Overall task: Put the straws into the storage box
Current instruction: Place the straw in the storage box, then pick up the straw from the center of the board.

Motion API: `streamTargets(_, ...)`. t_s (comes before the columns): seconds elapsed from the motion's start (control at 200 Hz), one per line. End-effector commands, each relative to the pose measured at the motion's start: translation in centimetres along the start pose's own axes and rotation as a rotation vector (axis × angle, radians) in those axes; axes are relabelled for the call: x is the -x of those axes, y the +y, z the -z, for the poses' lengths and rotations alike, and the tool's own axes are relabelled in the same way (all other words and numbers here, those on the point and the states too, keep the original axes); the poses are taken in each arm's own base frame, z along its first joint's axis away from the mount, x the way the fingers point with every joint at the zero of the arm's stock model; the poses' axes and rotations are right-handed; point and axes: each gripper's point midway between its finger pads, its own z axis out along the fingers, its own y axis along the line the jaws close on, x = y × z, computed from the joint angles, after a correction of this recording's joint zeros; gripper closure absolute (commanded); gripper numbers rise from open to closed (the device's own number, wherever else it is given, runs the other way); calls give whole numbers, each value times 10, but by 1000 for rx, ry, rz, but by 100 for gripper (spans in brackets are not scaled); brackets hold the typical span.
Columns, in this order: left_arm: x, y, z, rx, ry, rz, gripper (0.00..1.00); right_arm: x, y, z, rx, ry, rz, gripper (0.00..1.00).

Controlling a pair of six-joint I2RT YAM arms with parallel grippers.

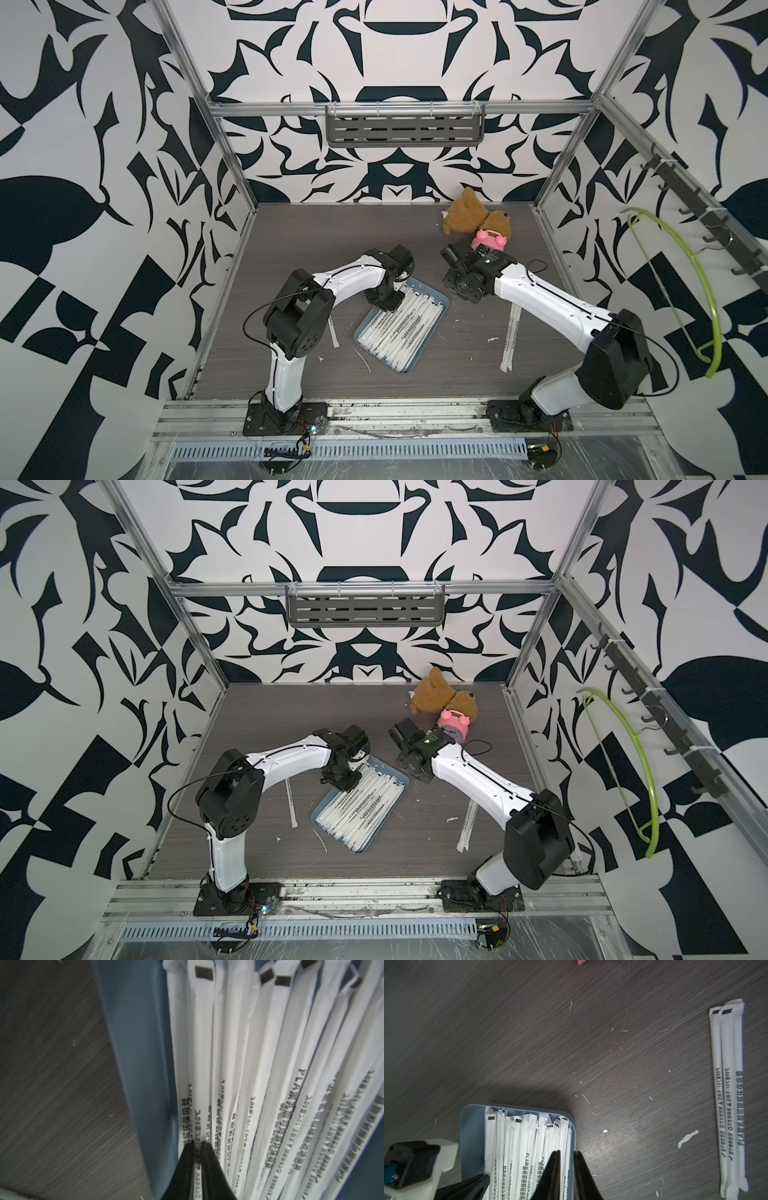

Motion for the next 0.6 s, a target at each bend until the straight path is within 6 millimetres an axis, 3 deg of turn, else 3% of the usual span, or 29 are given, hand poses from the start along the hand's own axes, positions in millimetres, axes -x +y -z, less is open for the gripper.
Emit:
streamTargets(0.0,8,2,17,9,-21,27,80,4,1,5,7,-16,-6,82)
streamTargets(0.19,16,-1,43,-4,-88,36,78,5,5,4,9,-12,-3,82)
streamTargets(0.315,21,7,87,6,-195,98,77,5,5,4,7,-8,7,83)
streamTargets(0.46,0,63,135,43,-350,339,60,4,-3,7,-10,-13,71,84)
streamTargets(0.595,-44,116,142,112,-446,570,42,10,-16,16,-13,-19,212,84)
